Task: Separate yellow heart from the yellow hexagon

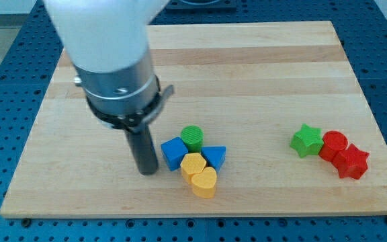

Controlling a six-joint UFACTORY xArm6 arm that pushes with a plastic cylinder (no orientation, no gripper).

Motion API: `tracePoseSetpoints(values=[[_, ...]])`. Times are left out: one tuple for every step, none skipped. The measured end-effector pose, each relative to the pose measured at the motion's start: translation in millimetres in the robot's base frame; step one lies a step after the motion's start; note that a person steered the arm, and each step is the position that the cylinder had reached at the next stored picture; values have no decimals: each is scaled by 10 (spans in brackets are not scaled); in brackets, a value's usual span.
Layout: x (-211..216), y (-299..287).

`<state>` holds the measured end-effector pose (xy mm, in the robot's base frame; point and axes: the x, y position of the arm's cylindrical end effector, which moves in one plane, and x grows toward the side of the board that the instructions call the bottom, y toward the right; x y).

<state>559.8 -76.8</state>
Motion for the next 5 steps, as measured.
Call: tracePoseSetpoints(values=[[52,220],[53,220],[239,382],[239,382],[287,423]])
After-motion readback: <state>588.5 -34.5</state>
